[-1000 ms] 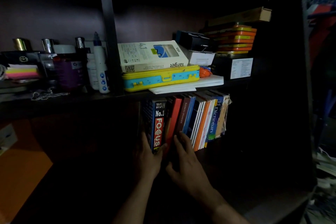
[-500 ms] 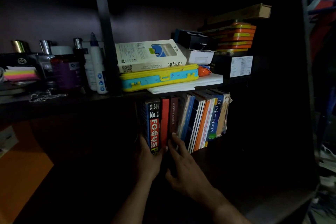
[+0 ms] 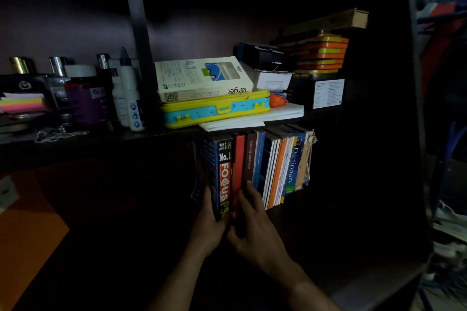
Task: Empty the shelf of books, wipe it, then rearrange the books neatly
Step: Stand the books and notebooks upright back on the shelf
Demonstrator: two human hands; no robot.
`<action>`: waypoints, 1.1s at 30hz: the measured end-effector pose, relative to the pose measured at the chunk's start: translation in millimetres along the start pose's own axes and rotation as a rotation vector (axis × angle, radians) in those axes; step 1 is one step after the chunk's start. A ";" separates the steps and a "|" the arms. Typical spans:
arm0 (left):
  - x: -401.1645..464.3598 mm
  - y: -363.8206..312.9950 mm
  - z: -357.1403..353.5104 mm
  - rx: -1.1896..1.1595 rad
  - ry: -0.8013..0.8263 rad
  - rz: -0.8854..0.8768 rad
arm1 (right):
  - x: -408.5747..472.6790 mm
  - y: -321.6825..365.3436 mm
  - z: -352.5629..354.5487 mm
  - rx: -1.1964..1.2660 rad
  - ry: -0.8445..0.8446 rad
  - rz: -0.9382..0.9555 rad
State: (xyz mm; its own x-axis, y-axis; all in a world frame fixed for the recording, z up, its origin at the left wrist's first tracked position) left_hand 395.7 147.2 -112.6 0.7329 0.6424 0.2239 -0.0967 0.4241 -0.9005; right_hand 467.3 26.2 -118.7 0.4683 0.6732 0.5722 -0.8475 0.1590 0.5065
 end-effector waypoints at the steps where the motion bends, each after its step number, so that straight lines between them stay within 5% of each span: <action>1: 0.3 -0.5 -0.2 0.013 -0.010 -0.003 | 0.3 0.2 -0.2 -0.003 -0.011 0.001; 9: 8.5 0.5 -5.9 0.083 -0.185 0.029 | 1.6 5.0 1.9 -0.053 -0.107 0.046; 21: 7.5 -2.6 -4.4 0.139 -0.241 -0.054 | -2.7 5.0 -4.8 -0.184 0.085 0.045; 33: 9.8 -4.2 -5.9 0.093 -0.277 -0.109 | -0.2 2.0 -3.0 -0.161 -0.007 -0.007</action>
State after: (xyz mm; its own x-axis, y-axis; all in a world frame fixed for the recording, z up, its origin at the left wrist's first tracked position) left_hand 407.3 147.9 -108.9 0.5319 0.7344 0.4216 -0.0982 0.5480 -0.8307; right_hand 464.8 28.5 -119.8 0.4755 0.6667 0.5739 -0.8731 0.2779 0.4005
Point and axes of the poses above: each hand's wrist, its own x-axis towards the middle knuckle, its own z-axis out of the back of the hand, y = z × x, the point moved 1 cm from there along x, towards the middle knuckle, and after that the axes turned 3 degrees about z, right-handed, at the moved point
